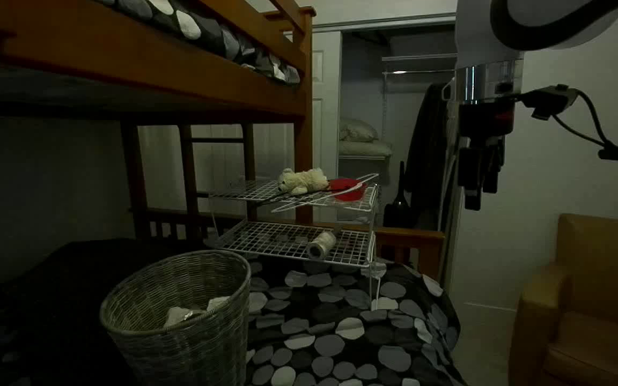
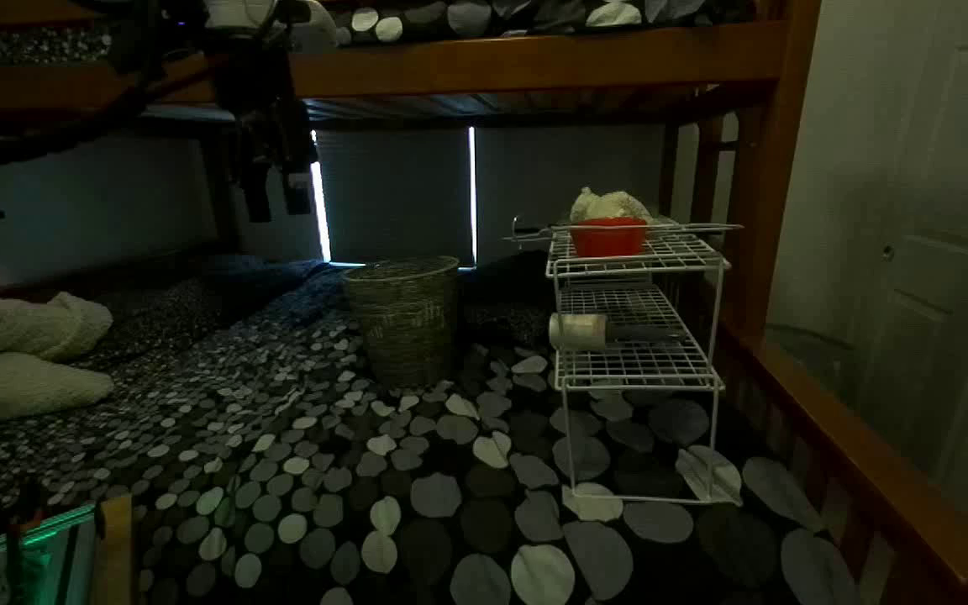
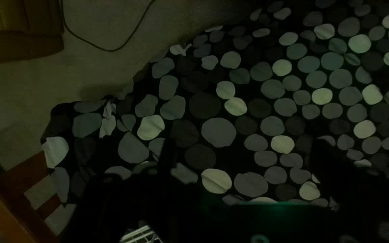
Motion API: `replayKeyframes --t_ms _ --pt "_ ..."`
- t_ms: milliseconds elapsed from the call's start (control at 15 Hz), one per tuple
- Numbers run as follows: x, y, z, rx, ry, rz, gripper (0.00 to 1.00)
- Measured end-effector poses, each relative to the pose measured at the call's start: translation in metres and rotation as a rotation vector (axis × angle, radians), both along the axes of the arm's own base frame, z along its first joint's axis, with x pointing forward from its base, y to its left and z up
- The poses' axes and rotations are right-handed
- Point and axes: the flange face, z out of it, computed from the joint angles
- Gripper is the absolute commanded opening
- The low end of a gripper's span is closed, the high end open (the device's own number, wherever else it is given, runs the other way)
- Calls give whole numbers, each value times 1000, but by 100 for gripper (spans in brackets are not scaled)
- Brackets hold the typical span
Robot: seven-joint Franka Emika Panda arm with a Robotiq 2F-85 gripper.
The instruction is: Put the white teddy bear in the basket.
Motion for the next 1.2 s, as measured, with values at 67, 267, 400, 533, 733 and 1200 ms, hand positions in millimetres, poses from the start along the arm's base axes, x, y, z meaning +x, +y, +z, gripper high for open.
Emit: replayKeyframes --t_ms 67,267,400,533,733,1200 --pt "0 0 0 0 -1 0 100" --pt "0 0 1 0 -2 0 100" --pt "0 0 1 0 -2 0 100" --pt "0 0 1 0 -2 0 100" --pt "0 0 1 0 -2 0 100" --pt "13 -21 6 42 -100 -87 100"
